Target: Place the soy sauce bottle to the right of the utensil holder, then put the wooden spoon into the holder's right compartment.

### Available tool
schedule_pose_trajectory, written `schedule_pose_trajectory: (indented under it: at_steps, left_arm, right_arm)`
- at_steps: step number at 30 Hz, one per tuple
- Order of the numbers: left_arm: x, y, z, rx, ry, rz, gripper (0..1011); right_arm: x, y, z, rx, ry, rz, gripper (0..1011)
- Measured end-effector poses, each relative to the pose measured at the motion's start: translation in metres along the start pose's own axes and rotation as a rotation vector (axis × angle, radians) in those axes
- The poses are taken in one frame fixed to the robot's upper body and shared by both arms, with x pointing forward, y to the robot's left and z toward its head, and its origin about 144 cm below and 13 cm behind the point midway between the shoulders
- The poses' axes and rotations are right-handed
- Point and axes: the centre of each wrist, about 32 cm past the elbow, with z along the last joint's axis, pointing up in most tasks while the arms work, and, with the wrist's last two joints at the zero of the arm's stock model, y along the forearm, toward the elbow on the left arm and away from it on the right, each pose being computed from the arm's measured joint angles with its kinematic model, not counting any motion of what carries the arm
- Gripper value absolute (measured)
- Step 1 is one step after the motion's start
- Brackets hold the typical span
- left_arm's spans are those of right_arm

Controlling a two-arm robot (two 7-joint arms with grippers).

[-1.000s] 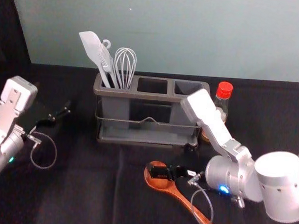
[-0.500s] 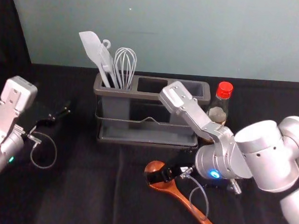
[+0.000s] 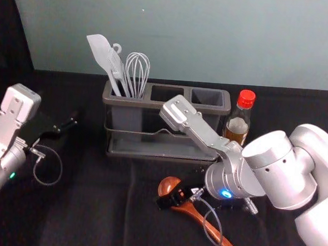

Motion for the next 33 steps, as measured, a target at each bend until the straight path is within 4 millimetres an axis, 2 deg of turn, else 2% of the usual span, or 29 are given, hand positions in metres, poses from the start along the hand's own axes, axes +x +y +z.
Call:
schedule_pose_trajectory:
  at_steps: [11,33]
  left_arm:
    - [0.000,0.000,0.000,0.000,0.000,0.000,1000]
    - [0.000,0.000,0.000,0.000,0.000,0.000,1000]
  right_arm:
    - [-0.008,0.003,0.005,-0.036,-0.037,-0.040,1000]
    - [-0.007,0.014,0.000,-0.052,-0.026,-0.026,1002]
